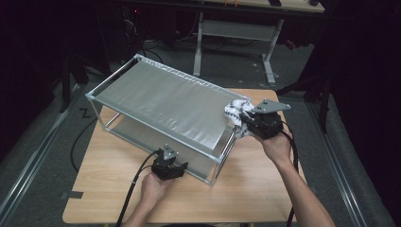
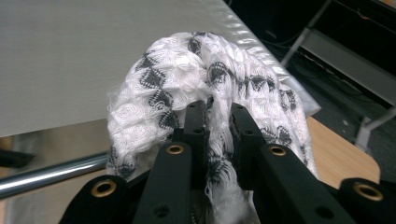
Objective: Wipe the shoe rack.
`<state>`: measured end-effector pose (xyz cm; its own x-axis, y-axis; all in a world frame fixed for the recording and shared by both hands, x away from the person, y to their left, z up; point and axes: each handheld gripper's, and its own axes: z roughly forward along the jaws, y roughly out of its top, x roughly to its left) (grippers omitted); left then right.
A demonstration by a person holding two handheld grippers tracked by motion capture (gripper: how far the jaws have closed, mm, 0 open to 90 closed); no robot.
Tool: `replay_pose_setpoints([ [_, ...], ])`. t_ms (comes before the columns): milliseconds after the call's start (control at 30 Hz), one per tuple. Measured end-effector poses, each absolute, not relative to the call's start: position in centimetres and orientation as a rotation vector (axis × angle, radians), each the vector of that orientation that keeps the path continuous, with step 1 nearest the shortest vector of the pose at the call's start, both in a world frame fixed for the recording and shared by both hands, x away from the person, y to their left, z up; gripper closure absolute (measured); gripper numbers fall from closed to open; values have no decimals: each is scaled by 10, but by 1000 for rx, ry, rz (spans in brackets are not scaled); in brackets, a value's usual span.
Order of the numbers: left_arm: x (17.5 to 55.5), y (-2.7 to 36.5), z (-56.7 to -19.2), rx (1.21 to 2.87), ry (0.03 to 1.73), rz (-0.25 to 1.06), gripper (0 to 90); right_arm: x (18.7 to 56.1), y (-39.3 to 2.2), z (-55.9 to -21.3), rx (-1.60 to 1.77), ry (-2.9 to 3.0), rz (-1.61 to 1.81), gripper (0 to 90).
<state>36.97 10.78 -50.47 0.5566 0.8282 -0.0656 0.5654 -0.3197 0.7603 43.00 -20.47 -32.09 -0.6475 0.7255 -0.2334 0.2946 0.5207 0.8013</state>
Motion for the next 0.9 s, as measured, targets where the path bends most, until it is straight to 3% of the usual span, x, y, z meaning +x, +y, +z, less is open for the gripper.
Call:
replay_pose_setpoints([
  [633, 370, 108, -505, 2024, 1118, 436, 398, 484, -222, -317, 1068, 2107, 930, 799],
  [900, 370, 108, -505, 2025, 1117, 436, 398, 463, -212, -320, 964, 2153, 945, 800],
])
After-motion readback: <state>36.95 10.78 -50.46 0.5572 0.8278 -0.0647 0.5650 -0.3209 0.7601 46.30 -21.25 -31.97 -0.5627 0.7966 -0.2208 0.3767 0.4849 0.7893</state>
